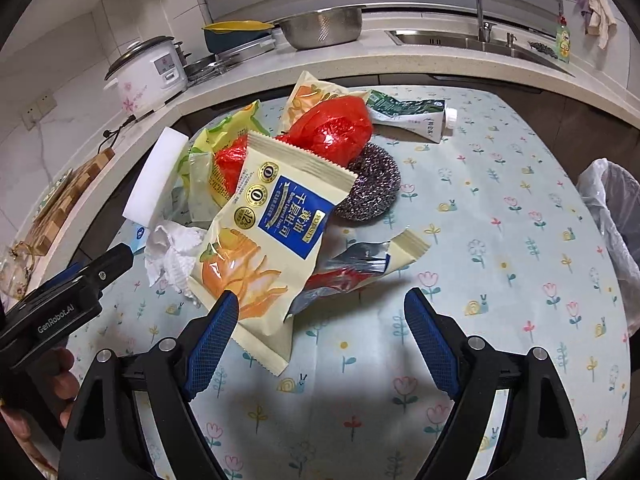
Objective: Collect trash
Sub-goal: 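Grasp the white sponge with the left tool while the right tool grasps the yellow snack bag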
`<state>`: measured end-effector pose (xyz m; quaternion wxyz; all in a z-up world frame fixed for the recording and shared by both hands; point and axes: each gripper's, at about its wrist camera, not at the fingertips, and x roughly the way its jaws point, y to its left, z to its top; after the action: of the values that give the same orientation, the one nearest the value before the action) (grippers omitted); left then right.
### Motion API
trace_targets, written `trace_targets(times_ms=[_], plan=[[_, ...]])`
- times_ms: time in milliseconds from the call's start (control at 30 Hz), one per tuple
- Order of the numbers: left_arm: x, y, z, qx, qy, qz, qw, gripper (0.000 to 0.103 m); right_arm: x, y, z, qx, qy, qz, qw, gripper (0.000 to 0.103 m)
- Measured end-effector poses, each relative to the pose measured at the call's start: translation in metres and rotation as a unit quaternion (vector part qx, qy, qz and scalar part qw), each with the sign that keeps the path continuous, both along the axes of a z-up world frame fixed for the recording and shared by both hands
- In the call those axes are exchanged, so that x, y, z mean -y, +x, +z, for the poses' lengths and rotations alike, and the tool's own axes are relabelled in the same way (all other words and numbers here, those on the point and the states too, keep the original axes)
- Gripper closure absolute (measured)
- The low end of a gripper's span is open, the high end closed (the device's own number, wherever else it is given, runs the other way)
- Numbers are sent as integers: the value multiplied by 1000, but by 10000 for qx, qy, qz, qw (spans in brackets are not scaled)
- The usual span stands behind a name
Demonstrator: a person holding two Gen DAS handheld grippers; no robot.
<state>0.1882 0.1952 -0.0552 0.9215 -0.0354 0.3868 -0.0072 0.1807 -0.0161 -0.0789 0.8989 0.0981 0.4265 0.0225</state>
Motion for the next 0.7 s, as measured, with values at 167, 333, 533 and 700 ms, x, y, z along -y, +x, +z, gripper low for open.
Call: trace_targets(times_ms=[167, 333, 533, 700], plan=[[-8, 9, -6, -67, -46, 26, 10000, 8, -10, 15, -15, -210, 111, 125, 9996, 36], [-14, 23, -10, -96, -64, 28, 9999, 7, -19, 24, -22, -259, 119, 203, 9994, 65], [-20, 43, -11, -142, -164, -92, 9997, 7, -19, 25, -13, -59, 177, 232, 9996, 99], [-27, 62, -9, -178, -577, -168, 9980, 7, -12, 22, 6, 143, 340, 167, 9992, 99]])
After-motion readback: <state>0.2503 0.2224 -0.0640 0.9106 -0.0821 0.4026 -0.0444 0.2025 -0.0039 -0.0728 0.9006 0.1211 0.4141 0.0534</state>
